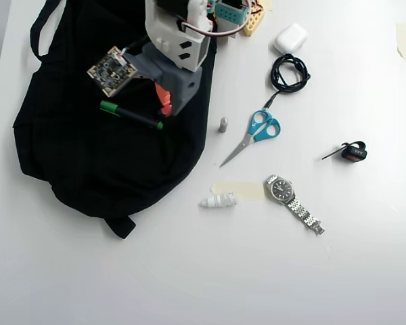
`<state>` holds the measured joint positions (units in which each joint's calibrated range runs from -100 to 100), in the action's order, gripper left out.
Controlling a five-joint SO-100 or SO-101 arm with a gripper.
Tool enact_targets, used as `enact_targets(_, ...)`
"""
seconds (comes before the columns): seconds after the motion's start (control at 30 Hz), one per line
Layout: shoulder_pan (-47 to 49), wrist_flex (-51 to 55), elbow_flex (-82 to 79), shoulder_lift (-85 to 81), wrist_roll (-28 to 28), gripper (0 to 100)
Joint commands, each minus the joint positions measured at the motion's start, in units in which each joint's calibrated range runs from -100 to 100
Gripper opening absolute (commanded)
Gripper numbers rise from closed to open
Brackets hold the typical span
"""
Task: Put the usb stick into the black bag
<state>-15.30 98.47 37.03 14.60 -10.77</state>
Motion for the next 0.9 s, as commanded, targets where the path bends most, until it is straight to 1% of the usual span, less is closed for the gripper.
enact_targets(0.0,-4.8,0.8,1.7,-2.6,2.8,2)
enact_targets(0.17,-9.2,-0.4,1.5,-2.1,4.3,2)
enact_targets(0.3,-12.4,-8.8,-4.7,-2.2,6.2,2)
enact_targets(0.43,-13.5,-25.6,-19.2,-3.2,7.4,2)
enact_targets(0.5,-13.0,-38.4,-27.9,-3.0,7.3,2)
enact_targets(0.53,-13.0,-41.1,-29.4,-2.5,7.3,2)
enact_targets(0.6,-12.9,-49.9,-36.0,-2.1,7.3,2)
enact_targets(0.63,-12.9,-52.0,-37.7,-2.2,7.3,2)
enact_targets(0.8,-12.8,-53.1,-38.5,-3.2,7.3,3)
enact_targets(0.87,-12.8,-52.4,-38.5,-3.2,7.0,14)
